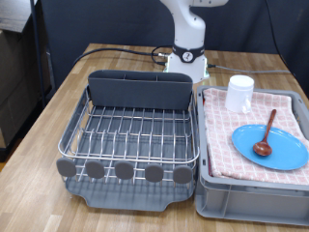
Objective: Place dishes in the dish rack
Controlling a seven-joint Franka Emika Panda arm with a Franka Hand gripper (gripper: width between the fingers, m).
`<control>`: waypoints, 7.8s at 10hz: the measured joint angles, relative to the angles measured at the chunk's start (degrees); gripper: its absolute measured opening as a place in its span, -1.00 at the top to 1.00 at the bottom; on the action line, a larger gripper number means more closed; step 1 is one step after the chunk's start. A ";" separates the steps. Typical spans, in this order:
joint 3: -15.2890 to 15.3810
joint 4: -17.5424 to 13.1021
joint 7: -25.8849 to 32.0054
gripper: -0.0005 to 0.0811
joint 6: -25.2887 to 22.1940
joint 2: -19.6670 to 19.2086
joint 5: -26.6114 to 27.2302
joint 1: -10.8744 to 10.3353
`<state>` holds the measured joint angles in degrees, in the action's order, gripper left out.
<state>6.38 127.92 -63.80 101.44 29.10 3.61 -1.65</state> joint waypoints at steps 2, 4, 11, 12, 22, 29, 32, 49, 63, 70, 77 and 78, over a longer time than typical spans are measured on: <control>0.34 -0.78 -0.67 -0.98 0.96 -1.53 -0.01 -0.04; 0.80 -0.78 -0.76 -0.98 0.71 -1.59 0.01 -0.31; 8.53 0.20 -10.15 -0.98 3.38 -3.80 1.45 -1.68; 9.16 0.33 -10.74 -0.98 4.79 -4.67 1.45 -1.70; 12.82 2.09 -14.32 -0.98 20.15 -12.49 0.75 -1.63; 16.91 6.90 -30.23 -0.98 41.08 -25.22 -11.83 -1.30; 16.27 7.68 -30.69 -0.98 46.53 -30.30 -13.95 -1.22; 9.07 9.49 -45.86 -0.98 60.83 -44.26 -28.18 -5.22; 6.94 9.43 -50.41 0.77 61.71 -45.53 -29.28 -8.77; 10.83 9.93 -40.46 0.77 56.60 -38.03 -18.54 -6.16; 10.08 14.93 -51.31 0.77 49.95 -30.21 -18.54 -6.22; 9.76 16.68 -52.32 0.77 49.03 -28.23 -17.44 -6.20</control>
<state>16.14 144.60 -116.12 150.47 0.87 -13.82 -7.85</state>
